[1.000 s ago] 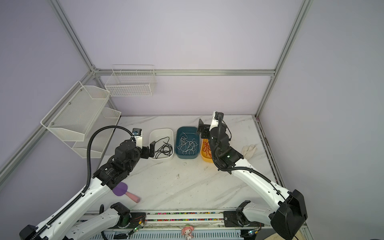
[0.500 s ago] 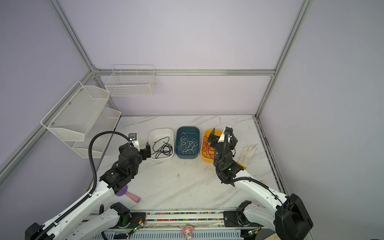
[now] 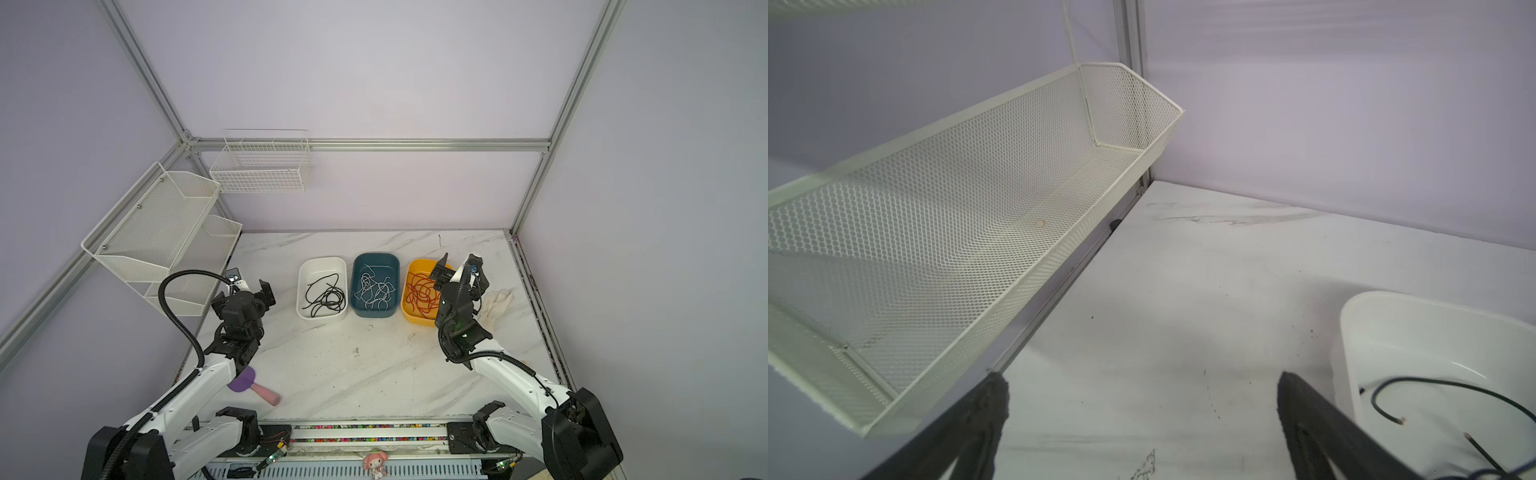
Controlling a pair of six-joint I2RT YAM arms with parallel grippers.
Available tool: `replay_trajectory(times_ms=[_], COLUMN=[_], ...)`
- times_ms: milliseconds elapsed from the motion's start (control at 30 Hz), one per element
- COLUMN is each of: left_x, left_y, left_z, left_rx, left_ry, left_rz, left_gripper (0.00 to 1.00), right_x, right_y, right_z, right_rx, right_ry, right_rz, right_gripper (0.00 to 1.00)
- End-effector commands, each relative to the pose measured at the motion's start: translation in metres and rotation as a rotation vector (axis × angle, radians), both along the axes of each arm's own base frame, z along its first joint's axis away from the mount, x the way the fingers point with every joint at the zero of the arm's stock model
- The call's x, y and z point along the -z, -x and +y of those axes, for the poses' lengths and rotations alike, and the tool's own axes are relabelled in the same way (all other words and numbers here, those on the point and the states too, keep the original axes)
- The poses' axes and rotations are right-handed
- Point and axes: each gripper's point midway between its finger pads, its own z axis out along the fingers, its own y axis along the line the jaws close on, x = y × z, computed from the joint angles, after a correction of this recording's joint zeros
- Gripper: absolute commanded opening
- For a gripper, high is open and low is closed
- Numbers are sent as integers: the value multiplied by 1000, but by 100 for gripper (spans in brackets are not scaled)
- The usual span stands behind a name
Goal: Untangle the cables
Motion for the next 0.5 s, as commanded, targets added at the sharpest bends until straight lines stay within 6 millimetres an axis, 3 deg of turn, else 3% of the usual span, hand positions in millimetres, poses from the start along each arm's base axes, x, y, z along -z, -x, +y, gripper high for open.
replay_trajectory(times_ms=[0,133,200,300,467], left_x=[-10,20,18,26,40], left_y=[-13,-25,-26,-41,-39], left_z=[2,15,25,1,3], left_rx=[55,41,-1,181,172], left_ry=[-43,-45,21,83,104], left_rz=[-123,-92,-138,-125,-60], left_gripper=[100,100,100,100,100], right_x=[-1,0,0,3,9], right_y=[-2,-2,-3,-5,-8], right_z=[-2,-7,-8,-6,-5], right_rx=[8,25,24,10,7], right_ry=[-37,-46,-52,-43,-34], right_rz=[-26,-26,-31,-24,-10], right_gripper=[98,98,98,98,98])
